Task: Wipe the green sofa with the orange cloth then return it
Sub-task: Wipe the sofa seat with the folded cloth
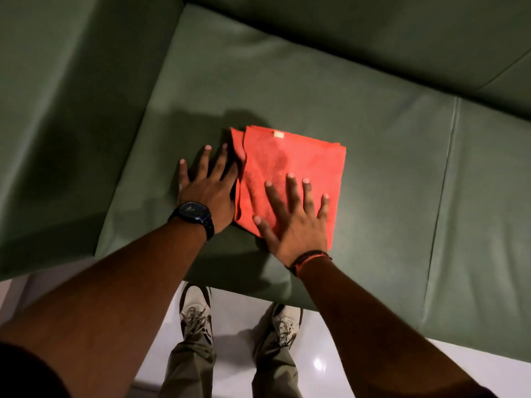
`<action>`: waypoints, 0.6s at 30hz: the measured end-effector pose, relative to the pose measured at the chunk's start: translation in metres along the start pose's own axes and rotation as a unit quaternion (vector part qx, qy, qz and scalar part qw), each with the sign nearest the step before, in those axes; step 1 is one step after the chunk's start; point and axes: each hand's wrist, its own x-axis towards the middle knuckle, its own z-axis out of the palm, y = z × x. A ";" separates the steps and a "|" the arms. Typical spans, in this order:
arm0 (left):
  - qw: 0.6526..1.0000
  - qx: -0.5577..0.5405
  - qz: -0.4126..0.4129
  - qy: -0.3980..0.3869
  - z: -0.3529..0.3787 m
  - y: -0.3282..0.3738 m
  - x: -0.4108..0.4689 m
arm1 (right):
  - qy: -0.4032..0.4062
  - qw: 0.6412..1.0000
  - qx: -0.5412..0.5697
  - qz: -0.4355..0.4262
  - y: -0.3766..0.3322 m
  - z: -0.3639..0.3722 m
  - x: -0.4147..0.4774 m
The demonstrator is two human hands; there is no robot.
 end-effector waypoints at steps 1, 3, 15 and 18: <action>1.000 -0.006 -0.006 0.011 0.001 0.001 -0.001 | -0.004 1.000 -0.006 -0.017 0.010 -0.002 -0.003; 0.999 -0.014 -0.016 0.024 0.002 0.004 -0.004 | -0.006 1.000 -0.004 -0.002 0.029 -0.005 -0.002; 0.999 -0.006 -0.029 0.019 0.007 0.009 -0.007 | -0.013 1.000 0.021 0.016 0.025 -0.006 -0.009; 0.999 -0.007 -0.032 0.016 0.007 0.010 -0.007 | 0.000 0.989 0.059 0.132 0.015 -0.006 0.001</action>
